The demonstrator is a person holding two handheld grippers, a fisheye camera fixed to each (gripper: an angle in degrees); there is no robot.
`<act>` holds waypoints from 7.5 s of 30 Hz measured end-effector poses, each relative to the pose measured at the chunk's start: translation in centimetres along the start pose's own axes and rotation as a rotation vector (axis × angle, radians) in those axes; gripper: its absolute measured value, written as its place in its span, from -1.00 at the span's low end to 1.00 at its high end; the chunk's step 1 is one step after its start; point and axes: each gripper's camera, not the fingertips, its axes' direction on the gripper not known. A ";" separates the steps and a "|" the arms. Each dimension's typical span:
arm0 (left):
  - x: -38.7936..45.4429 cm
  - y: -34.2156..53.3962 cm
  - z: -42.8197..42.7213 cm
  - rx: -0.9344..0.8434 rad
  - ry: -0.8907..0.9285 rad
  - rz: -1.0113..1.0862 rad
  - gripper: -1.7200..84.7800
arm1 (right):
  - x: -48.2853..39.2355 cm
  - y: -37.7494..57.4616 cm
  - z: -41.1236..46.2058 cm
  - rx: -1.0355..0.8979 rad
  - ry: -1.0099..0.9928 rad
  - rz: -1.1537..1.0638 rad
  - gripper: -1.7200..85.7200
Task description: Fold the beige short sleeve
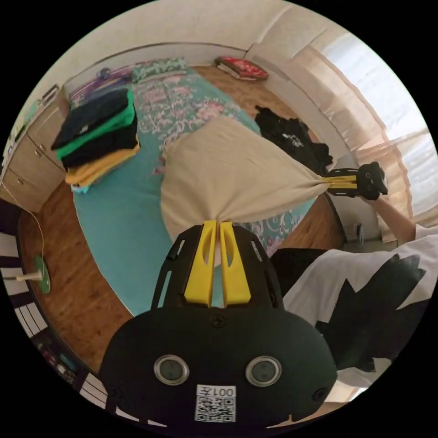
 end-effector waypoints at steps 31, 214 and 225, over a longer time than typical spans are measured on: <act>-18.5 -25.4 13.9 0.124 0.016 -0.079 -0.76 | 30.2 -10.8 22.0 -0.049 -0.240 0.477 -0.70; -58.3 -6.5 20.9 0.525 0.128 -0.529 -0.98 | 21.2 -64.2 -4.1 0.546 0.158 -0.618 -0.95; -45.9 -11.0 21.0 0.317 -0.306 0.106 -0.98 | 20.8 -52.7 -3.4 0.611 0.330 -0.489 -0.95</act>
